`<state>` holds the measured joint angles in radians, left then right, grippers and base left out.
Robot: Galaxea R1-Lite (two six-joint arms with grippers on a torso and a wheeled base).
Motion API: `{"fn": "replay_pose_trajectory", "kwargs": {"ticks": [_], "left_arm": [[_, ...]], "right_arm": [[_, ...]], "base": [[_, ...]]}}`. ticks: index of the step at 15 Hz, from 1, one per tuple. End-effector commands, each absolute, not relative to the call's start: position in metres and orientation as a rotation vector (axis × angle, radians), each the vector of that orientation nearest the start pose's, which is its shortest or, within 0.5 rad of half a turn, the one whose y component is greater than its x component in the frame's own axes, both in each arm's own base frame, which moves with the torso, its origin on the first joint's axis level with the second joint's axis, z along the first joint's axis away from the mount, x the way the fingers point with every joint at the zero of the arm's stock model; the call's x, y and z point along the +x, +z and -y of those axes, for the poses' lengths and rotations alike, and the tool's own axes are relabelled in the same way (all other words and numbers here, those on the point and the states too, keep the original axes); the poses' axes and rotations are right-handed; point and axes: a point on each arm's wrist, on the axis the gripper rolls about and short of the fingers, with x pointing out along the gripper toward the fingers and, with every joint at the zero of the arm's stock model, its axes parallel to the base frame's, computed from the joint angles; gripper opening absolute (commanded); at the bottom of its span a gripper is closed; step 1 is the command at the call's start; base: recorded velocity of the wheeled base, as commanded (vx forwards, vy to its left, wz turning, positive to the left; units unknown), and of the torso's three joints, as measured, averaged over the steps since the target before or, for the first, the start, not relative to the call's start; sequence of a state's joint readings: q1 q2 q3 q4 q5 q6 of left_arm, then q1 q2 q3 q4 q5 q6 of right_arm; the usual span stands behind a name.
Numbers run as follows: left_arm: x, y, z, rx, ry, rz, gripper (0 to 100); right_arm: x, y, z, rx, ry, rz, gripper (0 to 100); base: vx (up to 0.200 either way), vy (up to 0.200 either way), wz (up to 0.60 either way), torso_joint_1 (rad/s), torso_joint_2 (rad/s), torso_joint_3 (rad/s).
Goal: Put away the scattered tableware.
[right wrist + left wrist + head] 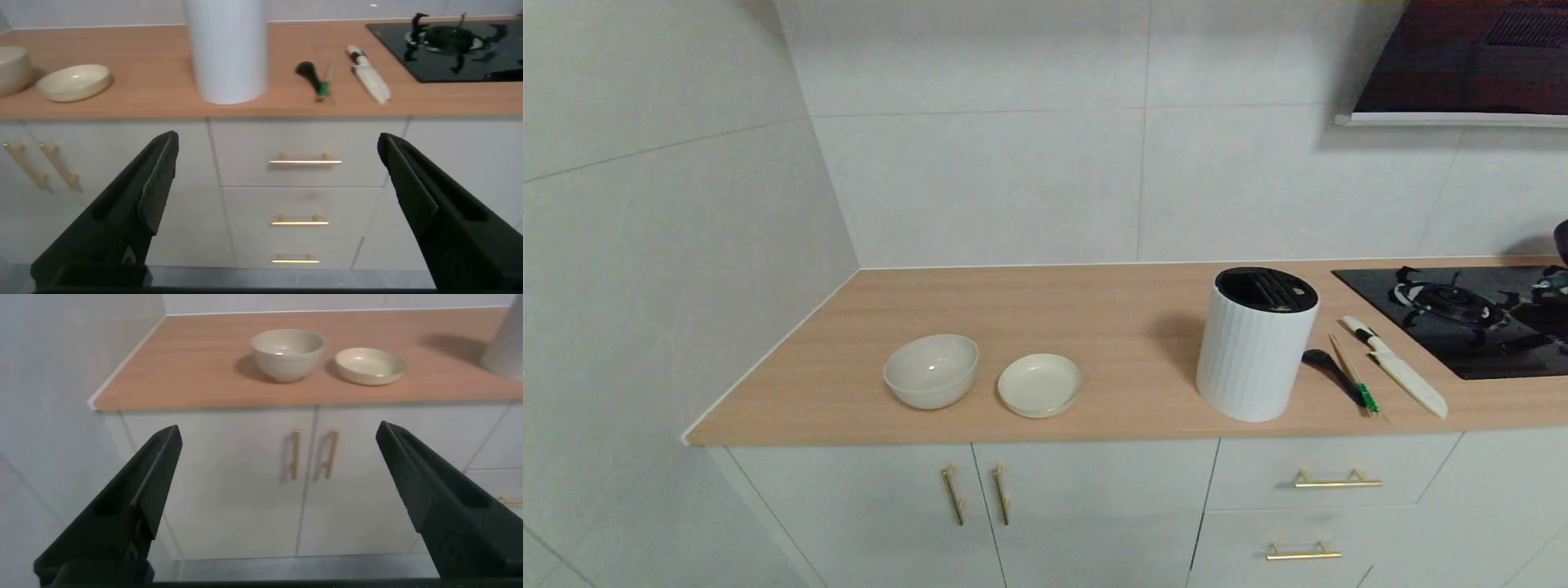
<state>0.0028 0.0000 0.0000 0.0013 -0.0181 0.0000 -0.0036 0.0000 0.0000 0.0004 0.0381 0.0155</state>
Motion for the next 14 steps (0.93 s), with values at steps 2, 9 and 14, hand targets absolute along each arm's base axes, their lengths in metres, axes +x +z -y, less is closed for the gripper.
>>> {"fn": "replay_pose_trajectory", "kwargs": {"ticks": [2, 9, 14], "left_arm": [[-0.0227, 0.0754, 0.0005, 0.000, -0.015, -0.003, 100], [-0.0227, 0.0754, 0.0005, 0.000, -0.015, -0.003, 100], [-0.0229, 0.0757, 0.0005, 0.000, -0.015, 0.000, 100]], "right_arm": [[-0.0228, 0.0755, -0.0010, 0.015, 0.034, 0.000, 100], [-0.0228, 0.0755, -0.0010, 0.015, 0.034, 0.000, 100], [-0.0228, 0.0755, -0.0010, 0.017, 0.034, 0.000, 100]], "base": [[0.000, 0.200, 0.00, 0.000, 0.00, 0.007], [0.000, 0.200, 0.00, 0.004, 0.00, 0.004], [0.000, 0.120, 0.00, 0.000, 0.00, 0.000]]}}
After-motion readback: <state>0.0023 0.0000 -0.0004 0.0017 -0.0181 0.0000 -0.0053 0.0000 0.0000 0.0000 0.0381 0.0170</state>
